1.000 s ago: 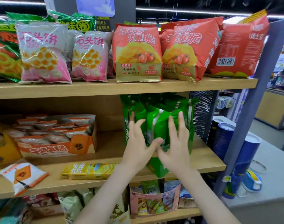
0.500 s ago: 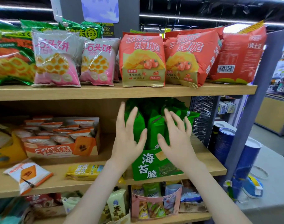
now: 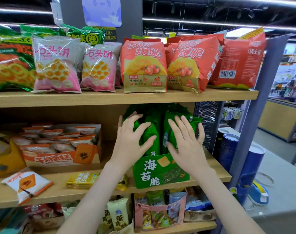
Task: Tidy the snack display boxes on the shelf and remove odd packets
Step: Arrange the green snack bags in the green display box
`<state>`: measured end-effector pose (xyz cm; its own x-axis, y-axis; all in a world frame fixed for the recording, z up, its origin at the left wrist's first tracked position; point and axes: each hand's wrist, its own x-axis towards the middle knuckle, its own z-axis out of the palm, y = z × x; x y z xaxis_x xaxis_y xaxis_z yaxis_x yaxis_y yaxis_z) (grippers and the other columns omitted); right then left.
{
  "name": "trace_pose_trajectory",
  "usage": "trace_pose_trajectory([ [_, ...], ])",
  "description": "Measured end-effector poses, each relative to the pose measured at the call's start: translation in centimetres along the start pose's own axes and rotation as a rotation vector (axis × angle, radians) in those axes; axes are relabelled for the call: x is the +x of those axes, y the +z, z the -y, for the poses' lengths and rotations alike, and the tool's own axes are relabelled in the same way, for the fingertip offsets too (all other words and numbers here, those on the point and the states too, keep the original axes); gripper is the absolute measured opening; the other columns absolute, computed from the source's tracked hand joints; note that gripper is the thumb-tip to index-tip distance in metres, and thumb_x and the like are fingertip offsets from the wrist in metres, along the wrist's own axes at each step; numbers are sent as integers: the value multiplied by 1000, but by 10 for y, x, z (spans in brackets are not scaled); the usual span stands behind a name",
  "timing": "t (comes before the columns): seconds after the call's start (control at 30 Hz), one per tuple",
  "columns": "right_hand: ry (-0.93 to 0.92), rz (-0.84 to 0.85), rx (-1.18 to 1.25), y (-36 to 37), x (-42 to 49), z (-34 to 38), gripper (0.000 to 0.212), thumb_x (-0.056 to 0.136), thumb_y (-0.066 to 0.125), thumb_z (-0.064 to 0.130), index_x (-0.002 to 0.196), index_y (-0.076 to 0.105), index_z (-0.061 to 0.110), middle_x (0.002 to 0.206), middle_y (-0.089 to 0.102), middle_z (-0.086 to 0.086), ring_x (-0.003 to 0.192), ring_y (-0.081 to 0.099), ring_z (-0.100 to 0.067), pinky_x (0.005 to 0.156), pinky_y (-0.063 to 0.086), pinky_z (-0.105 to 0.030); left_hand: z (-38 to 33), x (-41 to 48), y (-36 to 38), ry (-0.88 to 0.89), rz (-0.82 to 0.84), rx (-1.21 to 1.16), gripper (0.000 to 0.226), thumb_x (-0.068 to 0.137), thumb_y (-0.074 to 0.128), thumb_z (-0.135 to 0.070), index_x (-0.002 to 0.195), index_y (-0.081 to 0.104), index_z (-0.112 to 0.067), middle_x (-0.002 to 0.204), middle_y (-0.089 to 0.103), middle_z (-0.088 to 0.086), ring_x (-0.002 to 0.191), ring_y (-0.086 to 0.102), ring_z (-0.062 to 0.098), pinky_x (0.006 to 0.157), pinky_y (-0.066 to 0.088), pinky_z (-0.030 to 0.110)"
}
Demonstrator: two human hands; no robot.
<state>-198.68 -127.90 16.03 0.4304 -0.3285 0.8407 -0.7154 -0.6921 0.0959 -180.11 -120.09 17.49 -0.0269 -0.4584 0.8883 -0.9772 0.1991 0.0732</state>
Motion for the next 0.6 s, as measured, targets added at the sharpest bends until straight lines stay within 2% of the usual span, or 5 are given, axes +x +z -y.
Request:
trace_pose_trajectory([
  [0.13,33,-59,-96,-1,-2,-6,48,84,57,35,128,58,18,126,60,-2,128,43,-23,116,4,-49,11,0,-4,30,30,-3,43,92,51,-41,120,65,-10,126,55,20,127,40,28,96,36,44],
  [0.3,110,-131,-186,-5,2,-5,29,88,59,31,112,62,16,114,63,-3,121,47,-27,114,11,-51,15,-2,-6,18,58,-24,46,96,46,-45,121,65,-12,127,55,20,126,44,31,98,38,47],
  [0.37,72,-165,-134,-3,5,5,28,85,61,13,112,61,8,116,62,-10,122,44,-29,112,16,-50,14,-3,-8,17,42,-32,43,95,49,-42,119,66,-11,128,56,20,127,43,29,103,38,54],
  [0.47,-99,-75,109,0,17,27,56,79,35,-6,133,49,-5,134,52,-19,128,40,-29,114,25,-36,12,-4,-9,22,30,-26,37,93,52,-35,117,67,-11,129,56,19,130,41,28,103,36,66],
  [0.6,-119,139,160,9,34,33,76,82,41,-2,153,16,5,149,38,-13,139,34,-25,117,22,-28,14,-8,-11,13,24,-45,35,94,52,-32,116,67,-10,131,54,19,133,39,28,102,36,67],
])
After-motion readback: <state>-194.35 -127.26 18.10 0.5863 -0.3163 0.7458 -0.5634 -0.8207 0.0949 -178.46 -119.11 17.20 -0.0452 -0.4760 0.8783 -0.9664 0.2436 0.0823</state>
